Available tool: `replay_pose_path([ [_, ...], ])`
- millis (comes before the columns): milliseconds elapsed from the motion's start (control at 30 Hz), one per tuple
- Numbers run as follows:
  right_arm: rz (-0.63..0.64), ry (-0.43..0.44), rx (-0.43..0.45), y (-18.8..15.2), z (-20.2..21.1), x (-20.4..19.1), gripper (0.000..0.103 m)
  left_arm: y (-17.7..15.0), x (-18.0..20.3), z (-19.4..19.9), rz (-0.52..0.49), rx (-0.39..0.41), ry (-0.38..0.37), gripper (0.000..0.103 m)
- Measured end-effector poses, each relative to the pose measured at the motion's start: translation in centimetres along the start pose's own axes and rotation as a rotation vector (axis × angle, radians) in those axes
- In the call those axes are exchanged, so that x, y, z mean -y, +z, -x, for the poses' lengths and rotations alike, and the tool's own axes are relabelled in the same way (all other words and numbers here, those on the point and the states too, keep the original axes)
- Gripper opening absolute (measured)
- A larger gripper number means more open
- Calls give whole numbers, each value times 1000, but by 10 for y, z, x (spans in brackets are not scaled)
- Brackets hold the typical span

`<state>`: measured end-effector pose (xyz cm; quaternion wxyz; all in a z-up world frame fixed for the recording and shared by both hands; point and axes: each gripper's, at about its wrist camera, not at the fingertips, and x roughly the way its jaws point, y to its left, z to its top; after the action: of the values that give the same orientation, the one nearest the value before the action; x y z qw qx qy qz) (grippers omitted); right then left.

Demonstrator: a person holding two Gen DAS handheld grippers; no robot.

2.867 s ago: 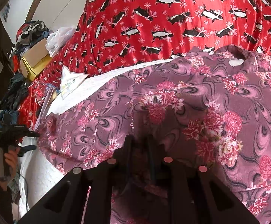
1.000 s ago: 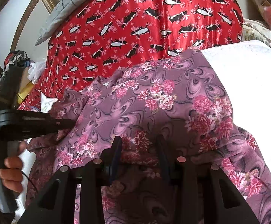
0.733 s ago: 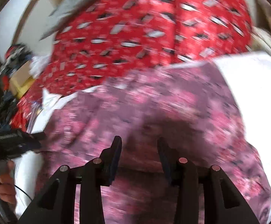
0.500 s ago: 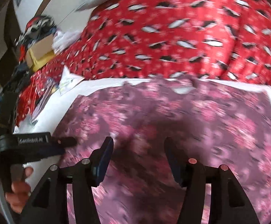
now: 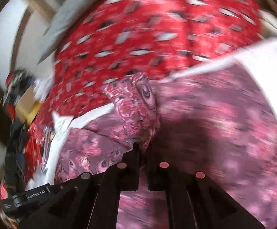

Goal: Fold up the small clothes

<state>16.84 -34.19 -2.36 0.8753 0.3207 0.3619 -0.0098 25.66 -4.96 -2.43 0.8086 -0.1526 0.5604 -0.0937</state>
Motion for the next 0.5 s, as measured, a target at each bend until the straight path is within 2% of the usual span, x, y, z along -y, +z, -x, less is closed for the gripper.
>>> replay_pose_path([
  [100, -81, -51, -57, -5, 7, 40, 11, -3, 3, -5, -16, 5, 35, 50],
  [167, -123, -39, -32, -8, 20, 53, 17, -3, 5, -4, -25, 13, 45, 50],
  [233, -145, -17, 18, -7, 30, 58, 39, -3, 6, -5, -25, 17, 49, 50],
  [267, -169, -8, 51, -4, 34, 60, 59, -3, 6, -5, -25, 18, 50, 50],
  [300, -197, -25, 78, 0, 34, 62, 65, -3, 6, -4, -28, 20, 52, 50],
  [367, -224, -41, 75, 10, 22, 66, 65, -4, 7, -5, -32, 23, 56, 50],
  [433, -213, -65, 42, 21, 4, 63, 59, -3, 8, -4, -33, 25, 58, 50],
  [500, -144, -50, 24, 32, -3, 50, 7, -2, 8, -3, -33, 25, 54, 50],
])
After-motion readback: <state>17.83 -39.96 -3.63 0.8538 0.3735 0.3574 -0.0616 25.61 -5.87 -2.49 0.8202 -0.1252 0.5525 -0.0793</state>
